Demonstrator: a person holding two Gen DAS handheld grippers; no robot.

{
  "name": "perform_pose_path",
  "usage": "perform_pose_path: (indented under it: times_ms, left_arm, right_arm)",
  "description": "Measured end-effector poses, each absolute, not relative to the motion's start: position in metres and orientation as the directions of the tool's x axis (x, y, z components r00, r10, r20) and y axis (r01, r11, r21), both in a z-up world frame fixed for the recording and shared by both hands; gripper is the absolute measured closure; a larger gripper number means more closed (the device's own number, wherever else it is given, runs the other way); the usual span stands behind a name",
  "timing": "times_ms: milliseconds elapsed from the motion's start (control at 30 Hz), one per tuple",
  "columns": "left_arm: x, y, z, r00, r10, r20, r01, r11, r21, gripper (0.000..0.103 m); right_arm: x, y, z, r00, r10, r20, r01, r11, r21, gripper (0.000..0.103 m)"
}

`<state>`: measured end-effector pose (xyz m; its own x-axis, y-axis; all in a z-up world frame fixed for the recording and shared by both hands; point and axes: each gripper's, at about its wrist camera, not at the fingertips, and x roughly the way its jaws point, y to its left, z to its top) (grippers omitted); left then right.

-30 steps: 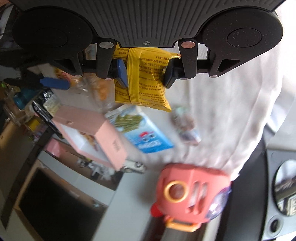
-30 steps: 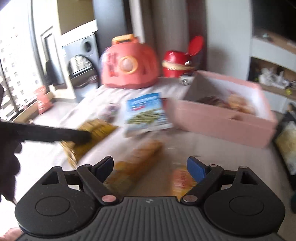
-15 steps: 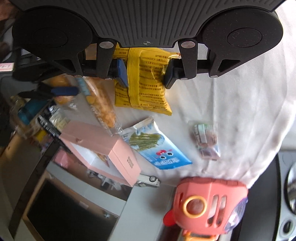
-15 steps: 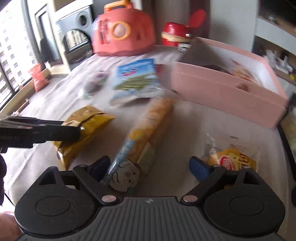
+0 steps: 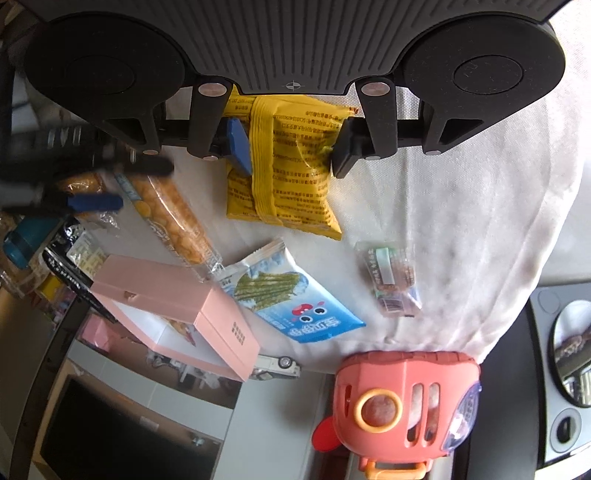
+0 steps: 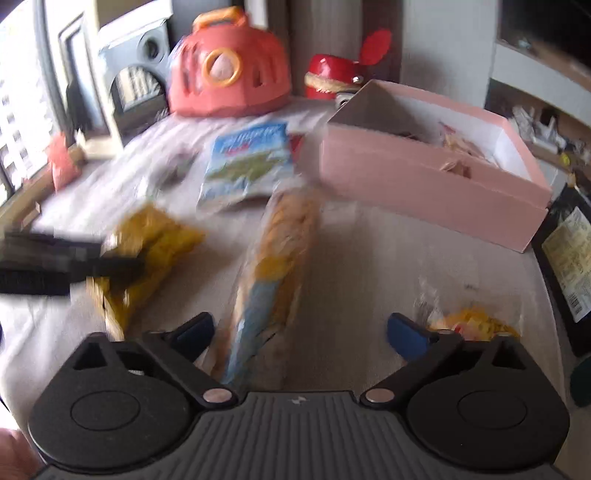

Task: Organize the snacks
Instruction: 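Grasp the long cartoon-printed cracker stick packet with the right gripper, then carry both packets over the pink box and open both grippers to drop them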

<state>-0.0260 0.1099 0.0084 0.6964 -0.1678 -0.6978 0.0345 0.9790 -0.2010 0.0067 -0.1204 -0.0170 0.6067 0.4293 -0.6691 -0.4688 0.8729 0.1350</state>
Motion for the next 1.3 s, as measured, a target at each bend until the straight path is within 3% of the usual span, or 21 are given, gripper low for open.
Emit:
perform_pose_path:
  times_ms: [233, 367, 467, 733, 900, 1200, 1300]
  left_arm:
    - [-0.024, 0.11, 0.007, 0.691, -0.165, -0.704, 0.033, 0.98, -0.197, 0.046]
    - [-0.024, 0.113, 0.007, 0.692, -0.175, -0.7, 0.035, 0.977, -0.21, 0.046]
    - [-0.027, 0.114, 0.005, 0.7, -0.182, -0.691, 0.033, 0.974, -0.223, 0.046]
    - [-0.037, 0.11, 0.003, 0.718, -0.206, -0.665, 0.054, 0.969, -0.241, 0.047]
    - [-0.045, 0.103, 0.015, 0.732, -0.26, -0.63, 0.103, 0.956, -0.275, 0.059]
    - [-0.018, 0.095, 0.131, 0.888, -0.311, -0.34, 0.232, 0.939, -0.254, 0.059]
    - [0.024, 0.088, 0.154, 0.889, -0.347, -0.299, 0.265, 0.922, -0.282, 0.059]
  right_arm:
    - [0.039, -0.1, -0.006, 0.623, 0.441, -0.645, -0.48, 0.868, 0.129, 0.027]
    - [0.047, -0.084, -0.007, 0.608, 0.443, -0.659, -0.517, 0.851, 0.095, 0.058]
    - [0.042, -0.085, -0.005, 0.598, 0.452, -0.662, -0.534, 0.84, 0.091, 0.067]
    - [0.01, -0.128, 0.015, 0.593, 0.514, -0.62, -0.546, 0.823, 0.159, 0.071]
    - [-0.002, -0.162, 0.04, 0.626, 0.538, -0.565, -0.515, 0.829, 0.219, 0.072]
    - [-0.003, -0.221, 0.148, 0.785, 0.545, -0.295, -0.488, 0.837, 0.247, 0.073]
    - [0.014, -0.227, 0.184, 0.84, 0.494, -0.223, -0.454, 0.867, 0.207, 0.073]
